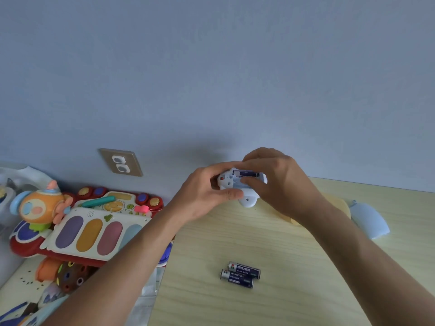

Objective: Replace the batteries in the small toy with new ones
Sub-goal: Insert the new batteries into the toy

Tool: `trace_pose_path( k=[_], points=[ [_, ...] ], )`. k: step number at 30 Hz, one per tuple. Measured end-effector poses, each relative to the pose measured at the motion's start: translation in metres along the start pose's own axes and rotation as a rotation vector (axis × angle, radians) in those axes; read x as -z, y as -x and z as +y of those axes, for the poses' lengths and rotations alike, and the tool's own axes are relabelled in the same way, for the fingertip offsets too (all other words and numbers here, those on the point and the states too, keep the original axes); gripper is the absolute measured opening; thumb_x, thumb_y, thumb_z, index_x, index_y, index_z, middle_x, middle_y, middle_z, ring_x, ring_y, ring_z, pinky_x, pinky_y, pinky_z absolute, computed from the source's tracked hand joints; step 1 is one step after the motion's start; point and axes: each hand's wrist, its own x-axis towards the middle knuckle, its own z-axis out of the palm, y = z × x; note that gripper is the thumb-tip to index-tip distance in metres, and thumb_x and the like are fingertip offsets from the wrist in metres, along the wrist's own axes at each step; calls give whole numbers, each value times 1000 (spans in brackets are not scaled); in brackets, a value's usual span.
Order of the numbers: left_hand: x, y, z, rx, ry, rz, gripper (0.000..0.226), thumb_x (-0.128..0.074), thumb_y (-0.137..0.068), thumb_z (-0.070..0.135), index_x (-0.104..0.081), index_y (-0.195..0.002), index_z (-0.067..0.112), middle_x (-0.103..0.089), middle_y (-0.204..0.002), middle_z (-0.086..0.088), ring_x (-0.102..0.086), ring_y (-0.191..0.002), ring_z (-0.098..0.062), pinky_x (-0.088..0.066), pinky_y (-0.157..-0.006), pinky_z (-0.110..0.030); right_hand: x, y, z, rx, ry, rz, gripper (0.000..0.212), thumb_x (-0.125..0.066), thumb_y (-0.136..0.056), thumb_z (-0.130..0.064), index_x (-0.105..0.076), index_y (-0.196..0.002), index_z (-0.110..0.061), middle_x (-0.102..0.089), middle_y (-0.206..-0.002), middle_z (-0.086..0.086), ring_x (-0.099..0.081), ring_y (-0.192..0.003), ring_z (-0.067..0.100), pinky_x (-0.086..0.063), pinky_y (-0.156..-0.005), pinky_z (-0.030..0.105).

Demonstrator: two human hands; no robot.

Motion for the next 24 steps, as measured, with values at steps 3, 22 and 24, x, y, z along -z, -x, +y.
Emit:
trace_pose_path(
  k=[3, 22, 24],
  points=[
    [-2, 0, 2, 4, -17, -3, 66, -89, -75, 35, -64, -136, 37, -76, -118, 14, -72, -108, -4, -55, -104, -40, 18, 23, -18, 10, -73, 23, 5, -77, -83, -24, -79, -88, -23, -67, -93, -7, -62, -82, 11, -51, -71, 26],
    [1, 1, -1, -17, -45, 2, 69, -85, -73, 44, -63, -138, 37, -75, -123, 17, -71, -114, -4, -53, -107, -46, 10, 71, -44, -64, -192, -600, 30, -74, -88, -19, -75, -113, -37, -66, -94, -13, -60, -82, 4, -45, -69, 11],
    [0, 1, -1, -18, -52, 4, 71, -83, -71, 49, -63, -138, 39, -75, -122, 18, -71, -113, -3, -54, -106, -45, 8, 72, -44, -52, -156, -565, 29, -74, -88, -22, -74, -113, -37, -65, -95, -14, -59, -77, 3, -45, -67, 13]
  ],
)
